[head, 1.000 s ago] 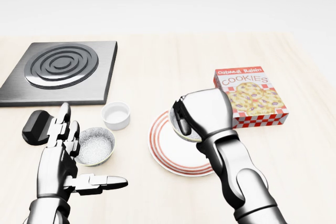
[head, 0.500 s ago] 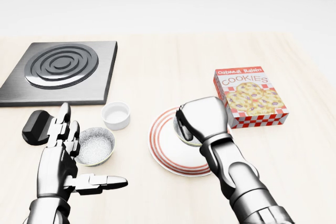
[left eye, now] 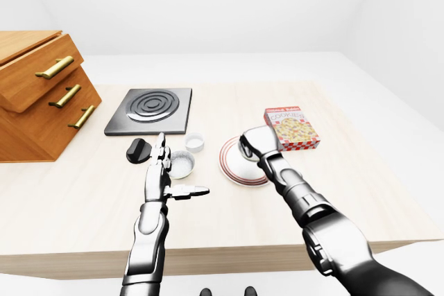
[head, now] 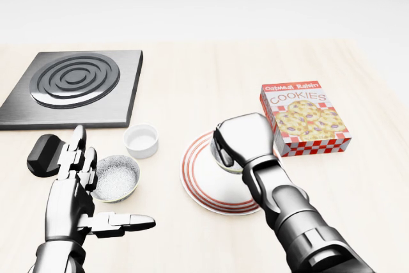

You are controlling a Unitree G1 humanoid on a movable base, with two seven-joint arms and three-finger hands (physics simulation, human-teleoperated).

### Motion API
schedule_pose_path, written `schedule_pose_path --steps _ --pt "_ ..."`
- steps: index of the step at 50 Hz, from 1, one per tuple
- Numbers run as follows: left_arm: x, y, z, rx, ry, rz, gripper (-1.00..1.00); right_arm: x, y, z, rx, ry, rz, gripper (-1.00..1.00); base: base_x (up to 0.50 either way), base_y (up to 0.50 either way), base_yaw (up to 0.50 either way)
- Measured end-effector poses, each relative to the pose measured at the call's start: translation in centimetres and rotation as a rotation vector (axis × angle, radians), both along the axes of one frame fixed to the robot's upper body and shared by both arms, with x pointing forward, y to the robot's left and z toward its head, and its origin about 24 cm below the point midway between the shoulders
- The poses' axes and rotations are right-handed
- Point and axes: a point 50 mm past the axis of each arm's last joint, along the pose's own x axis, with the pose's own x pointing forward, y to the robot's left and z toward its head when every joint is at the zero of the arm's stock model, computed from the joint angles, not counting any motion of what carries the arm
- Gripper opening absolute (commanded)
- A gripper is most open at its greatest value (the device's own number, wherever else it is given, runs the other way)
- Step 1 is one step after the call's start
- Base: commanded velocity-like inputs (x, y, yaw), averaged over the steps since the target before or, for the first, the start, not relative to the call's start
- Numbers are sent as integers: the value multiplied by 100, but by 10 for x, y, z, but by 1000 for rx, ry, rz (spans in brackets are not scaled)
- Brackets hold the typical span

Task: Pick the akita bowl next to the plate and place it on the plate.

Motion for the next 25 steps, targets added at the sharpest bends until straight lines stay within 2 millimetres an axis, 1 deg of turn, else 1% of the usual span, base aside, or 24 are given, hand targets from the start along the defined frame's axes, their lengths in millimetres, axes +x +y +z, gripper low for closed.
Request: schedule_pose_path --steps 14,25 --pt "0 0 0 -2 0 1 100 5 6 5 14 9 2 -100 0 0 0" --pt "0 0 1 -2 0 1 100 3 9 0 17 42 2 -100 0 0 0"
